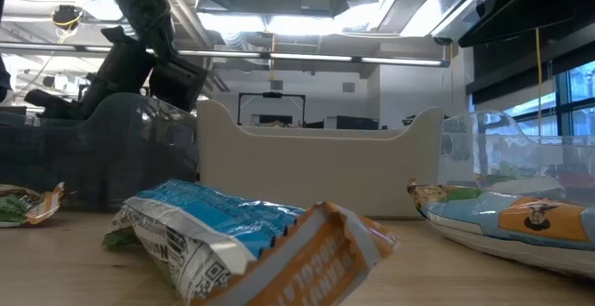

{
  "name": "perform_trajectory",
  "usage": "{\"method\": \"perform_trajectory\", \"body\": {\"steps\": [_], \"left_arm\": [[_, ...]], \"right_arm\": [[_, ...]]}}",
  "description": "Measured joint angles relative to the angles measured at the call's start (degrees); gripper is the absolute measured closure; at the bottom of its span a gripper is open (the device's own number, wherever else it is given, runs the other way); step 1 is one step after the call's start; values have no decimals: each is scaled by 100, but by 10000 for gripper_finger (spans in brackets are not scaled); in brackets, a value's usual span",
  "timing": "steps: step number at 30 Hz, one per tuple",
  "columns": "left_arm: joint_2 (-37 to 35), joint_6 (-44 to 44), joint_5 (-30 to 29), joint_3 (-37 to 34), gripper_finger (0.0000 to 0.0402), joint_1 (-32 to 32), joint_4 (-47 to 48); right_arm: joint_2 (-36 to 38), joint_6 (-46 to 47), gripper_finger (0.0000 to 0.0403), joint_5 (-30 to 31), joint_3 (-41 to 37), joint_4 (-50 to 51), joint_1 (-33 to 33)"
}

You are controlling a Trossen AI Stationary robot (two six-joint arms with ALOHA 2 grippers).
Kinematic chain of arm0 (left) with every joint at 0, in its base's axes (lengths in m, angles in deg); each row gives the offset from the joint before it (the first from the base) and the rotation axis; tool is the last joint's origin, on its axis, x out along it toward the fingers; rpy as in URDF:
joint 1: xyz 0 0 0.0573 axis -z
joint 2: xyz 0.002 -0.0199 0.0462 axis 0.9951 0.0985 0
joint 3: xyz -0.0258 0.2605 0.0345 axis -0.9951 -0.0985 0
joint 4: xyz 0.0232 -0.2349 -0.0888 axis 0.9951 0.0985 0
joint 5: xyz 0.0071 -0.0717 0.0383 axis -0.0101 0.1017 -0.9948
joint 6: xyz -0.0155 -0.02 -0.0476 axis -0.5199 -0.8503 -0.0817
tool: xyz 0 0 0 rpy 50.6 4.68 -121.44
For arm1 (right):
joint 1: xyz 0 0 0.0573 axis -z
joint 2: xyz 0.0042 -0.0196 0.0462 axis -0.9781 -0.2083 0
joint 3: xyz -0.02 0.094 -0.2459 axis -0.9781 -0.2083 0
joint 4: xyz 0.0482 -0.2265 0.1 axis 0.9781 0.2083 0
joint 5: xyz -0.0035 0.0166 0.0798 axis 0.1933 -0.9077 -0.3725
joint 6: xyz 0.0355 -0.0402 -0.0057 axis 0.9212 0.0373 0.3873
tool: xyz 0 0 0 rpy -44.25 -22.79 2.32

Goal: Pick and place Granola Bars by type
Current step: Put the blue granola bar into the black bin

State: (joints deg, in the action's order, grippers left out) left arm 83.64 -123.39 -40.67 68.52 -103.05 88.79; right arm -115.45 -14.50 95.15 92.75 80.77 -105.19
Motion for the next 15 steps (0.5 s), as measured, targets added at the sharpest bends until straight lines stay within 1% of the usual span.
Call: {"method": "perform_trajectory", "body": {"steps": [1, 4, 12, 15], "left_arm": [[0, 159, -1, 0, 148, -42, -4], [0, 1044, -84, 2, 148, -111, -34], [-2, 2273, -322, 4, 148, -121, -187], [2, 2758, -522, 42, 148, -123, -234]], "right_arm": [[0, 0, 235, 1, 0, -1, -1], [0, 0, 235, 3, 0, -1, 0], [0, -10, 235, 8, 0, -3, 0], [0, -14, 235, 8, 0, -5, -1]]}}
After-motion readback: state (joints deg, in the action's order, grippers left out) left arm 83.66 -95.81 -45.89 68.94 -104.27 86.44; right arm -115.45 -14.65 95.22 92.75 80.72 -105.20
